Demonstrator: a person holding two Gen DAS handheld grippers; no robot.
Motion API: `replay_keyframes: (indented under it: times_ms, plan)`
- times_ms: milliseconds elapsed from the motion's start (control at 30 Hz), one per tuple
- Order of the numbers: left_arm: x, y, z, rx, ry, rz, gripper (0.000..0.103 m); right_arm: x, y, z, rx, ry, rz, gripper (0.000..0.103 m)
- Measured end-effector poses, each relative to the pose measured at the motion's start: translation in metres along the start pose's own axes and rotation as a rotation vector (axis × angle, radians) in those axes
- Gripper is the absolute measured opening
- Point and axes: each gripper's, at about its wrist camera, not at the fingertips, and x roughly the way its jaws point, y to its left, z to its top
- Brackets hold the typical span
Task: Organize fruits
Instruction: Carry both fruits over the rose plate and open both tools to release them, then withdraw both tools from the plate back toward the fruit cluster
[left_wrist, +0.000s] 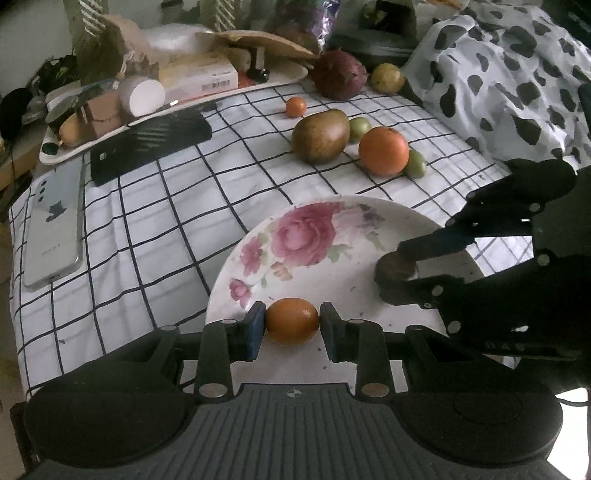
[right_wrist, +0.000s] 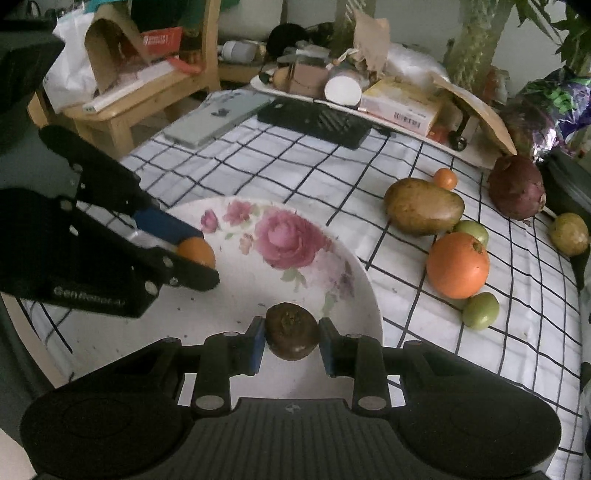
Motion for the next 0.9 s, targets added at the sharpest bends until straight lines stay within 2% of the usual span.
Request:
replay_keyframes:
  times_ms: [200,267,333,400,433,533,633,700,900]
  plan:
    - [0.004,-0.003,0.003,0.012,0.014,0.008,0.032,-0.001,-0.003,-0.001,0.012,0.001,0.012,0.033]
    - [0.004,-0.006,0.004,0.028,0.019,0.017,0.033,-0.003,-0.003,-0.001,0.011,-0.004,0.010,0.042]
    - [0.004,-0.007,0.004,0.032,0.023,0.015,0.044,-0.007,-0.004,-0.001,0.011,-0.018,0.021,0.056]
    - [0.001,-0.009,0.004,0.037,0.013,0.030,0.055,-0.010,-0.004,-0.001,0.008,-0.031,0.031,0.064]
    - [-0.001,-0.009,0.004,0.041,0.006,0.045,0.062,-0.012,-0.004,-0.001,0.006,-0.037,0.033,0.067]
    - [-0.010,-0.010,0.005,0.027,-0.028,0.048,0.069,-0.020,-0.005,-0.003,0.002,-0.059,0.038,0.071]
    - [-0.017,-0.008,0.006,0.006,-0.047,0.051,0.070,-0.029,-0.007,-0.005,0.004,-0.084,0.044,0.089]
    - [-0.021,-0.007,0.006,-0.015,-0.060,0.053,0.070,-0.036,-0.008,-0.008,0.014,-0.106,0.039,0.095]
    - [-0.035,-0.015,0.008,-0.034,-0.126,0.058,0.070,-0.055,-0.021,-0.021,0.096,-0.154,-0.012,0.103]
